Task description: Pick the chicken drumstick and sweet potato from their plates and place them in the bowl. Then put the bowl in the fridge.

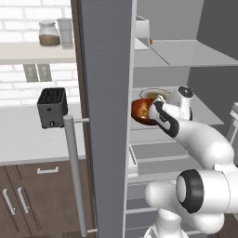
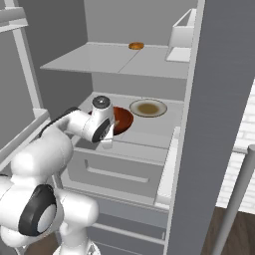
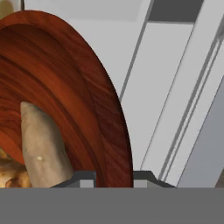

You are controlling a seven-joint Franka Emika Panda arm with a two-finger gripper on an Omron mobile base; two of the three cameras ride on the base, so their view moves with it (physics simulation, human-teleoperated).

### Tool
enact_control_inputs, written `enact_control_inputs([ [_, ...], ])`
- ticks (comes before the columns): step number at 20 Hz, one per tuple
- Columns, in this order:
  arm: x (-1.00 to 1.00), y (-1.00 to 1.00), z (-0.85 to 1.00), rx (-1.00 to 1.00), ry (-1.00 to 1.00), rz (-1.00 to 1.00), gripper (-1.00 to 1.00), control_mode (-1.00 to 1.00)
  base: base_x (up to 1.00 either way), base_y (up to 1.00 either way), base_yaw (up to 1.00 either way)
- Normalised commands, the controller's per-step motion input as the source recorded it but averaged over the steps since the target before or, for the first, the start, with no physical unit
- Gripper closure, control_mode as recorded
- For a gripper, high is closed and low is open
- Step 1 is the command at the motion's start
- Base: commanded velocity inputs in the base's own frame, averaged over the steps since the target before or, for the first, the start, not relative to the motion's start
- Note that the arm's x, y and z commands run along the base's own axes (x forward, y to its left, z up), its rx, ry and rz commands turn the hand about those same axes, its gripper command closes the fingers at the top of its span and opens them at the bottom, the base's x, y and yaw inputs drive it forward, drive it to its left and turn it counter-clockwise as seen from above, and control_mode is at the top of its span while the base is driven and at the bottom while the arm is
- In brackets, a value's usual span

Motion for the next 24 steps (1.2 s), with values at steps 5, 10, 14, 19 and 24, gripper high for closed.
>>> enact_control_inputs([
  [5, 0.5, 0.05, -0.23, 0.0, 0.0, 0.03, 1.0, -1.0, 0.0, 0.0, 0.0],
  [10, 0.45, 0.03, -0.19, 0.0, 0.0, 0.03, 1.0, -1.0, 0.0, 0.0, 0.0],
  [14, 0.41, 0.01, -0.15, 0.0, 0.0, 0.02, 1.0, -1.0, 0.0, 0.0, 0.0],
  [19, 0.21, 0.0, 0.0, 0.0, 0.0, 0.01, 1.0, -1.0, 0.0, 0.0, 0.0],
  [24, 0.03, 0.0, 0.0, 0.0, 0.0, 0.0, -1.0, -1.0, 0.0, 0.0, 0.0],
])
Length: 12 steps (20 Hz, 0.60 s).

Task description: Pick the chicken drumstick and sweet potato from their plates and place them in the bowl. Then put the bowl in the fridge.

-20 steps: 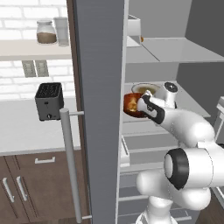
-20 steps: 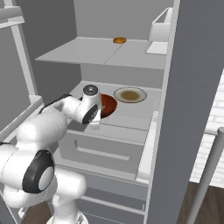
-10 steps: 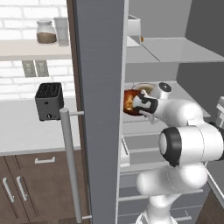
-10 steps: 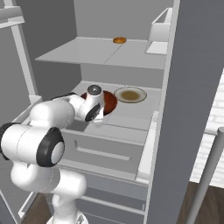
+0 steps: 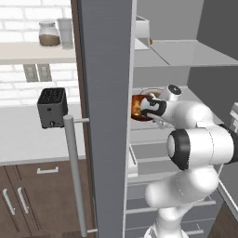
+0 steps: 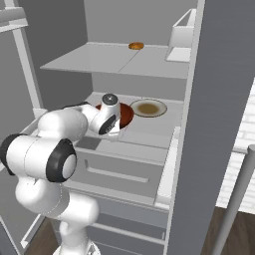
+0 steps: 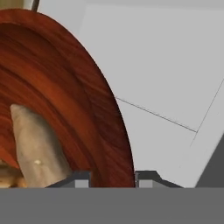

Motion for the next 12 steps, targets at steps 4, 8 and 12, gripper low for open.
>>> enact_control_inputs([
  [4, -0.05, -0.15, 0.08, 0.0, -0.08, 0.0, -1.0, -1.0, 0.0, 0.0, 0.0],
  [8, -0.51, -0.34, 0.4, 0.0, -0.16, -0.01, -1.0, -1.0, 0.0, 0.0, 0.0],
  [12, -0.8, -0.29, 0.57, 0.0, -0.04, -0.06, -1.0, -1.0, 0.0, 0.0, 0.0],
])
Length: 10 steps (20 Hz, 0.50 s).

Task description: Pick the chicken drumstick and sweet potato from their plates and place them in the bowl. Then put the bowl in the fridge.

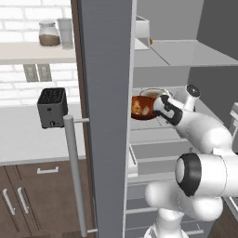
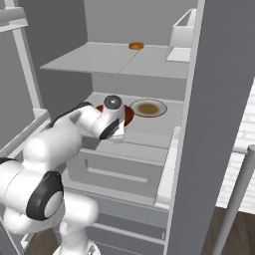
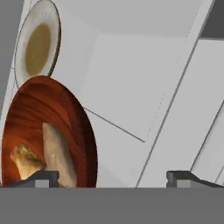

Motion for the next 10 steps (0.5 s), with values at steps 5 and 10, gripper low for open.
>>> enact_control_inputs([
  [5, -0.97, -0.1, 0.71, 0.0, 0.0, -0.09, -1.0, -1.0, 0.0, 0.0, 0.0],
  [10, -1.0, 0.0, 0.81, 0.0, 0.05, -0.08, -1.0, -1.0, 0.0, 0.0, 0.0],
])
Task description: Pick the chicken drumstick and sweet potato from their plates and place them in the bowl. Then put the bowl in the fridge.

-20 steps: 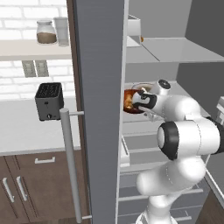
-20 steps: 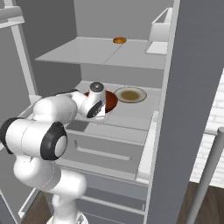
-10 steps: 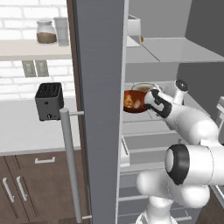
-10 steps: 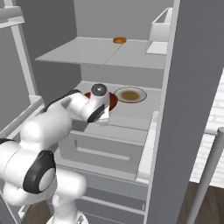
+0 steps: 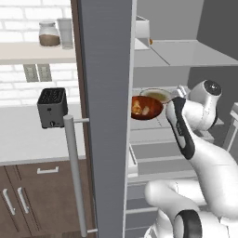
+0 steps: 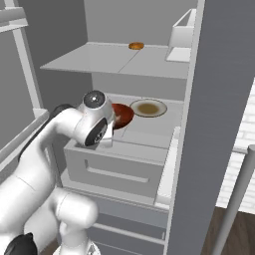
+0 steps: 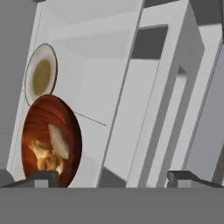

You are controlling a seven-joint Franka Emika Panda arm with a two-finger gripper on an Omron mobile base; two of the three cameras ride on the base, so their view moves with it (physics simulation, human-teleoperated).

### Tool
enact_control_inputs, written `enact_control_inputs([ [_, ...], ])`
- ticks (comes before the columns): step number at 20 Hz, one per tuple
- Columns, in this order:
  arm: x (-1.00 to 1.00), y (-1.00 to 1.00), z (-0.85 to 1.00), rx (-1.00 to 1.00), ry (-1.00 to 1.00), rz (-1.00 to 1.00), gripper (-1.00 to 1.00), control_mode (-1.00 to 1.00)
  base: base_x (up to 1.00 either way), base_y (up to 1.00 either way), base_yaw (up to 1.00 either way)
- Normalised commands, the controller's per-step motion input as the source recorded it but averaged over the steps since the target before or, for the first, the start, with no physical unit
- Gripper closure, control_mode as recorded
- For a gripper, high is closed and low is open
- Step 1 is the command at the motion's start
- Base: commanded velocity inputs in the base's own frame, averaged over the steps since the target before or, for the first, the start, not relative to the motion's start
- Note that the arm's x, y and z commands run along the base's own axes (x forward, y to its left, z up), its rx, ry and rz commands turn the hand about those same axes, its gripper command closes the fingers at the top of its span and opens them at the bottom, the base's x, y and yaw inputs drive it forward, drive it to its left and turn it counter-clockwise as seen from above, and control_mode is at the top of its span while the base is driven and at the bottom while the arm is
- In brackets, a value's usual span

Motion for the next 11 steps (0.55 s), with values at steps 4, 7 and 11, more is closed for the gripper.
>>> enact_control_inputs([
  [4, -1.0, 0.01, 0.69, -0.01, 0.1, -0.03, -1.0, -1.0, 0.0, 0.0, 0.0],
  [7, -1.0, 0.0, 0.71, 0.0, 0.14, -0.01, -1.0, -1.0, 0.0, 0.0, 0.0],
  [11, -1.0, 0.0, 0.7, 0.0, 0.15, -0.01, -1.0, -1.0, 0.0, 0.0, 0.0],
])
